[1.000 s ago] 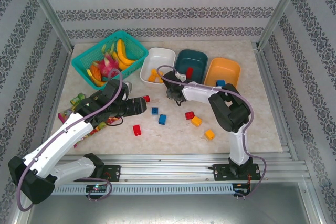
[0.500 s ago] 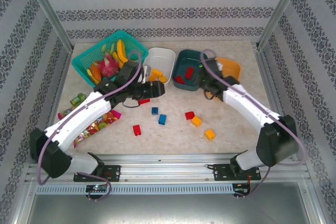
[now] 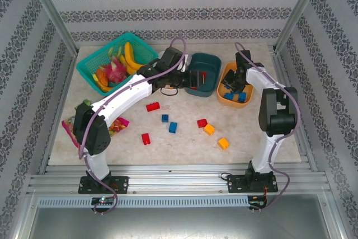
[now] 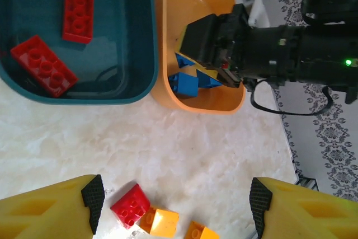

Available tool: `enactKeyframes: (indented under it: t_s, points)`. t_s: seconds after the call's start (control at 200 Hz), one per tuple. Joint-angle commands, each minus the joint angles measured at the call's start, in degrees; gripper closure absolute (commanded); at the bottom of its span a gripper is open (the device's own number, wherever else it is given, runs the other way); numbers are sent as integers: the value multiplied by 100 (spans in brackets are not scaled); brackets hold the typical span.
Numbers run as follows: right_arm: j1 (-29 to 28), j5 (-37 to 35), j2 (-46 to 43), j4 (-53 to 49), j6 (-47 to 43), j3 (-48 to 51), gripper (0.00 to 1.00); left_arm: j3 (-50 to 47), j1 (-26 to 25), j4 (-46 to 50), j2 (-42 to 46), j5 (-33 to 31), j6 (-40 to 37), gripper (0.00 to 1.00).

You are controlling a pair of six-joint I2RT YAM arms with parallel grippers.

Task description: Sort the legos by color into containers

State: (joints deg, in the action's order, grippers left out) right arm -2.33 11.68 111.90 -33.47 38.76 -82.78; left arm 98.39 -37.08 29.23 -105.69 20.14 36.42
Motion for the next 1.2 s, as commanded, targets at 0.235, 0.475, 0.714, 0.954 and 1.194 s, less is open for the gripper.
enactKeyframes:
  t_s: [0.235,0.475,0.714,0.954,1.194]
  points:
    - [110,56,208,-422,-82,-313,44,283,-192,116,-76,-42,-188,28]
    - [-5,-247,-933,-667,-248,-39,36,-18,-494,459,119,48,-586,28]
    - [-584,-785,-3158,-1096,-148,1309,35,-569,-1248,1020,119,-144,-1161,27]
    - [-1427,-1431,-5769,-2376,283,2768,33,-1087,-2045,873,-301,-444,-875,27]
    - [-1569,-1336,-7209,-3364,543,3172,31,-1017,-2336,838,-887,-923,-176,24]
